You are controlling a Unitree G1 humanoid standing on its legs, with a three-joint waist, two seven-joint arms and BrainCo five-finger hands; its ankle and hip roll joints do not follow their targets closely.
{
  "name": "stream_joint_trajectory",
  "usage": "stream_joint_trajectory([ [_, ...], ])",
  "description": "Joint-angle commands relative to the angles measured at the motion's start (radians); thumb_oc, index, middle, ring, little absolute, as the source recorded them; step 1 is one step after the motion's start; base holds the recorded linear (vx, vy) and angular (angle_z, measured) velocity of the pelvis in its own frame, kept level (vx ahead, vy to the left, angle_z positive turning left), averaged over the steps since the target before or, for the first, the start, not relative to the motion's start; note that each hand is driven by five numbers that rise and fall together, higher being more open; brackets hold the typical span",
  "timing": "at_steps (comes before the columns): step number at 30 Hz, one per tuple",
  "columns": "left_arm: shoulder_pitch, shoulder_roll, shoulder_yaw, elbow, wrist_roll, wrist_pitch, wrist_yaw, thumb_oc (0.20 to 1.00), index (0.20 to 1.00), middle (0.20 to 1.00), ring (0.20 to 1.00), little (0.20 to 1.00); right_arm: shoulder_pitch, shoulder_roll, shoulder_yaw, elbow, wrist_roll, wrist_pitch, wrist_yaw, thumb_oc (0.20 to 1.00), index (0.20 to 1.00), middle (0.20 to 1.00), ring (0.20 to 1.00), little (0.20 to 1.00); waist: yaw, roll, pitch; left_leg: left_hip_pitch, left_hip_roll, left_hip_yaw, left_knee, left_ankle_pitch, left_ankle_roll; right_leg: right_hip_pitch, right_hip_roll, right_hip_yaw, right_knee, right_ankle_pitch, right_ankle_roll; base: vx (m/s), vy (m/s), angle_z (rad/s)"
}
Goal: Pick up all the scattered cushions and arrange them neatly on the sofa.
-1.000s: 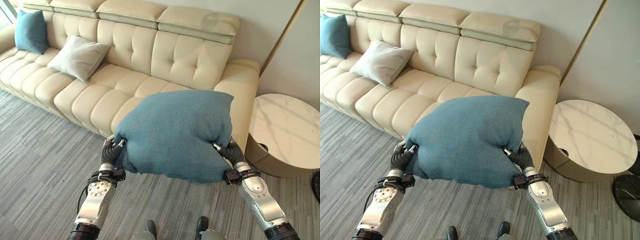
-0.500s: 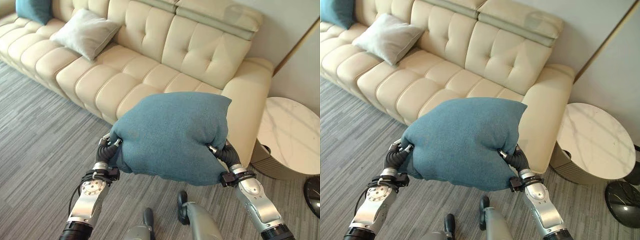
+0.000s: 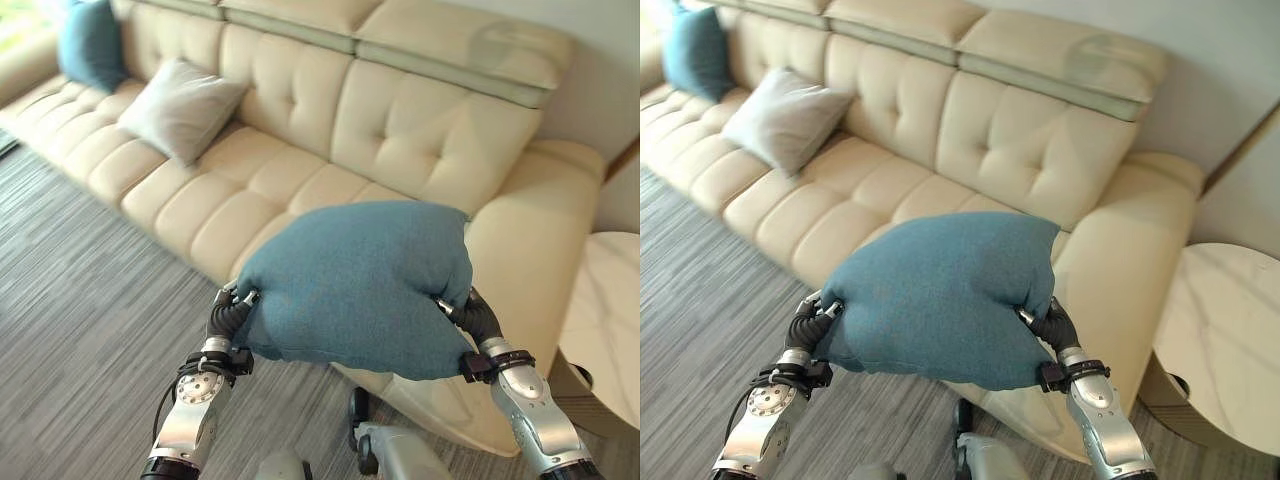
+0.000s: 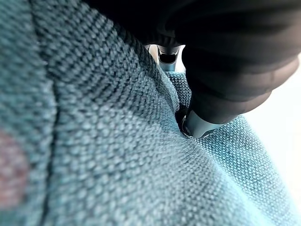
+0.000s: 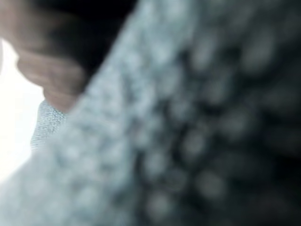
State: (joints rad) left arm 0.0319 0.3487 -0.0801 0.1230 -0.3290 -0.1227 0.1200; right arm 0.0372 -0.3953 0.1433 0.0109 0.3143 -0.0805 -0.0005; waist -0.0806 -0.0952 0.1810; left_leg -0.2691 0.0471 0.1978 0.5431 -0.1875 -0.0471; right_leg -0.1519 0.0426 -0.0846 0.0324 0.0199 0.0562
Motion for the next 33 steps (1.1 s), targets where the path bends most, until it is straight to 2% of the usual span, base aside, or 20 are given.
stream_joint_trajectory([
  [1, -0.071, 0.032, 0.021, -0.083, 0.032, -0.095, 0.000, 0.200, 0.200, 0.200, 0.200, 0.200, -0.034, -0.014, -0.042, -0.114, 0.002, -0.119, -0.018, 0.200, 0.200, 0.200, 0.200, 0.200, -0.012, 0.008, -0.058, 0.088, 0.038, -0.012, -0.253, 0.076, -0.005, 0.036, -0.108, 0.000, 0.042, -0.052, 0.017, 0.28, 0.130, -1.44],
  [3, -0.066, 0.033, 0.027, -0.086, 0.044, -0.094, 0.012, 0.200, 0.200, 0.200, 0.200, 0.200, -0.038, -0.015, -0.044, -0.109, -0.017, -0.120, -0.029, 0.200, 0.200, 0.200, 0.200, 0.200, 0.001, 0.015, -0.054, 0.091, 0.065, -0.050, -0.371, 0.166, -0.037, 0.065, -0.101, 0.031, 0.043, -0.063, 0.018, 0.22, 0.122, -1.10],
  [4, -0.066, 0.034, 0.027, -0.086, 0.044, -0.094, 0.012, 0.200, 0.200, 0.200, 0.200, 0.200, -0.038, -0.015, -0.044, -0.109, -0.017, -0.120, -0.029, 0.200, 0.200, 0.200, 0.200, 0.200, 0.001, 0.015, -0.055, 0.091, 0.065, -0.050, -0.373, 0.167, -0.037, 0.065, -0.101, 0.031, 0.043, -0.063, 0.018, 0.34, 0.281, -1.17],
  [5, -0.062, 0.031, 0.025, -0.085, 0.050, -0.094, 0.034, 0.200, 0.200, 0.200, 0.200, 0.200, -0.030, -0.015, -0.049, -0.103, -0.049, -0.112, -0.044, 0.200, 0.200, 0.200, 0.200, 0.200, 0.010, 0.028, -0.050, 0.078, 0.113, -0.142, -0.450, 0.242, -0.071, 0.098, -0.098, 0.091, 0.056, -0.087, 0.025, 0.24, 0.220, -1.37],
  [7, -0.063, 0.031, 0.024, -0.085, 0.050, -0.094, 0.034, 0.200, 0.200, 0.200, 0.200, 0.200, -0.030, -0.015, -0.050, -0.103, -0.049, -0.112, -0.044, 0.200, 0.200, 0.200, 0.200, 0.200, 0.011, 0.028, -0.051, 0.076, 0.114, -0.141, -0.454, 0.247, -0.071, 0.095, -0.097, 0.092, 0.054, -0.084, 0.025, 0.22, 0.256, -1.55],
  [8, -0.051, 0.029, 0.023, -0.084, 0.054, -0.098, 0.040, 0.200, 0.200, 0.200, 0.200, 0.200, -0.029, -0.016, -0.037, -0.100, -0.079, -0.105, -0.039, 0.200, 0.200, 0.200, 0.200, 0.200, 0.005, 0.053, -0.070, 0.117, 0.127, -0.171, -0.492, 0.237, -0.085, 0.109, -0.106, 0.143, 0.056, -0.089, 0.041, 0.21, 0.294, -1.03],
  [9, -0.050, 0.029, 0.023, -0.084, 0.054, -0.099, 0.040, 0.200, 0.200, 0.200, 0.200, 0.200, -0.028, -0.017, -0.036, -0.101, -0.079, -0.105, -0.039, 0.200, 0.200, 0.200, 0.200, 0.200, 0.007, 0.052, -0.069, 0.121, 0.127, -0.168, -0.495, 0.237, -0.085, 0.111, -0.106, 0.146, 0.056, -0.090, 0.041, 0.34, 0.541, -0.68],
  [10, -0.048, 0.029, 0.017, -0.087, 0.055, -0.101, 0.029, 0.200, 0.200, 0.200, 0.200, 0.200, -0.024, -0.018, -0.036, -0.106, -0.106, -0.099, -0.028, 0.200, 0.200, 0.200, 0.200, 0.200, -0.005, 0.074, -0.089, 0.158, 0.117, -0.141, -0.505, 0.217, -0.078, 0.123, -0.130, 0.163, 0.050, -0.086, 0.061, 0.14, 0.250, -0.47],
  [11, -0.048, 0.028, 0.017, -0.087, 0.055, -0.101, 0.029, 0.200, 0.200, 0.200, 0.200, 0.200, -0.024, -0.018, -0.036, -0.107, -0.107, -0.098, -0.029, 0.200, 0.200, 0.200, 0.200, 0.200, -0.002, 0.073, -0.088, 0.161, 0.116, -0.138, -0.506, 0.216, -0.078, 0.124, -0.130, 0.166, 0.049, -0.087, 0.062, 0.18, 0.367, -0.59],
  [14, -0.059, 0.043, 0.012, -0.086, 0.058, -0.103, 0.027, 0.200, 0.200, 0.200, 0.200, 0.200, -0.038, -0.006, -0.025, -0.106, -0.125, -0.083, -0.022, 0.200, 0.200, 0.200, 0.200, 0.200, -0.004, 0.072, -0.095, 0.193, 0.086, -0.085, -0.500, 0.191, -0.056, 0.115, -0.168, 0.217, 0.043, -0.060, 0.092, 0.05, 0.274, -0.67],
  [16, -0.079, 0.064, 0.007, -0.087, 0.065, -0.106, 0.026, 0.200, 0.200, 0.200, 0.200, 0.200, -0.064, 0.018, -0.010, -0.105, -0.122, -0.083, -0.015, 0.200, 0.200, 0.200, 0.200, 0.200, -0.004, 0.066, -0.095, 0.202, 0.053, -0.044, -0.488, 0.158, -0.024, 0.079, -0.201, 0.246, 0.050, -0.018, 0.125, -0.06, 0.307, -0.66],
  [17, -0.080, 0.065, 0.007, -0.087, 0.065, -0.106, 0.026, 0.200, 0.200, 0.200, 0.200, 0.200, -0.065, 0.018, -0.010, -0.104, -0.122, -0.083, -0.016, 0.200, 0.200, 0.200, 0.200, 0.200, -0.001, 0.065, -0.096, 0.201, 0.052, -0.041, -0.488, 0.157, -0.024, 0.077, -0.202, 0.249, 0.051, -0.017, 0.126, -0.09, 0.250, -0.18],
  [19, -0.089, 0.074, 0.013, -0.086, 0.065, -0.105, 0.036, 0.200, 0.200, 0.200, 0.200, 0.200, -0.101, 0.037, 0.015, -0.094, -0.120, -0.083, -0.014, 0.200, 0.200, 0.200, 0.200, 0.200, 0.009, 0.066, -0.087, 0.210, 0.037, -0.012, -0.480, 0.140, -0.005, 0.045, -0.211, 0.232, 0.073, 0.004, 0.132, -0.10, 0.188, -0.21],
  [21, -0.096, 0.082, 0.023, -0.091, 0.055, -0.112, 0.051, 0.200, 0.200, 0.200, 0.200, 0.200, -0.134, 0.054, 0.042, -0.081, -0.110, -0.086, -0.018, 0.200, 0.200, 0.200, 0.200, 0.200, 0.032, 0.075, -0.079, 0.214, 0.039, 0.029, -0.478, 0.140, 0.003, 0.021, -0.229, 0.104, 0.130, -0.006, 0.114, -0.14, 0.196, -0.59],
  [23, -0.086, 0.075, 0.021, -0.090, 0.055, -0.106, 0.049, 0.200, 0.200, 0.200, 0.200, 0.200, -0.118, 0.054, 0.041, -0.066, -0.112, -0.086, -0.013, 0.200, 0.200, 0.200, 0.200, 0.200, 0.029, 0.071, -0.085, 0.214, 0.007, 0.024, -0.491, 0.156, 0.014, 0.034, -0.140, 0.081, 0.190, -0.052, 0.082, -0.08, 0.214, -0.84],
  [25, -0.071, 0.078, 0.047, -0.085, 0.051, -0.106, 0.055, 0.200, 0.200, 0.200, 0.200, 0.200, -0.134, 0.049, 0.054, -0.046, -0.109, -0.081, -0.021, 0.200, 0.200, 0.200, 0.200, 0.200, 0.063, 0.060, -0.096, 0.229, -0.018, 0.043, -0.511, 0.159, 0.010, 0.066, -0.133, -0.019, 0.137, -0.094, 0.060, -0.02, 0.063, 0.14],
  [26, -0.073, 0.075, 0.046, -0.086, 0.052, -0.106, 0.052, 0.200, 0.200, 0.200, 0.200, 0.200, -0.139, 0.049, 0.056, -0.041, -0.109, -0.082, -0.026, 0.200, 0.200, 0.200, 0.200, 0.200, 0.059, 0.052, -0.098, 0.232, -0.021, 0.033, -0.516, 0.159, 0.006, 0.083, -0.127, -0.027, 0.118, -0.102, 0.054, 0.02, -0.080, -0.17],
  [28, -0.072, 0.057, 0.039, -0.065, 0.040, -0.099, 0.048, 0.200, 0.200, 0.200, 0.200, 0.200, -0.126, 0.043, 0.052, -0.024, -0.118, -0.077, -0.032, 0.200, 0.200, 0.200, 0.200, 0.200, 0.059, 0.043, -0.096, 0.228, -0.024, 0.019, -0.512, 0.160, 0.004, 0.079, -0.085, 0.049, 0.108, -0.092, 0.044, 0.05, -0.091, 0.20],
  [30, -0.064, 0.054, 0.032, -0.068, 0.044, -0.100, 0.041, 0.200, 0.200, 0.200, 0.200, 0.200, -0.129, 0.031, 0.049, -0.010, -0.113, -0.075, -0.052, 0.200, 0.200, 0.200, 0.200, 0.200, 0.063, 0.038, -0.097, 0.208, -0.036, 0.010, -0.477, 0.151, 0.000, 0.091, -0.095, 0.034, 0.071, -0.080, 0.028, 0.03, -0.038, 0.87],
  [33, -0.073, 0.046, 0.028, -0.056, 0.043, -0.097, 0.047, 0.200, 0.200, 0.200, 0.200, 0.200, -0.149, 0.013, 0.061, 0.002, -0.115, -0.065, -0.054, 0.200, 0.200, 0.200, 0.200, 0.200, 0.074, 0.029, -0.085, 0.158, -0.048, -0.086, -0.412, 0.145, -0.025, 0.094, -0.119, 0.020, 0.028, -0.056, 0.032, -0.04, 0.024, 0.28],
])
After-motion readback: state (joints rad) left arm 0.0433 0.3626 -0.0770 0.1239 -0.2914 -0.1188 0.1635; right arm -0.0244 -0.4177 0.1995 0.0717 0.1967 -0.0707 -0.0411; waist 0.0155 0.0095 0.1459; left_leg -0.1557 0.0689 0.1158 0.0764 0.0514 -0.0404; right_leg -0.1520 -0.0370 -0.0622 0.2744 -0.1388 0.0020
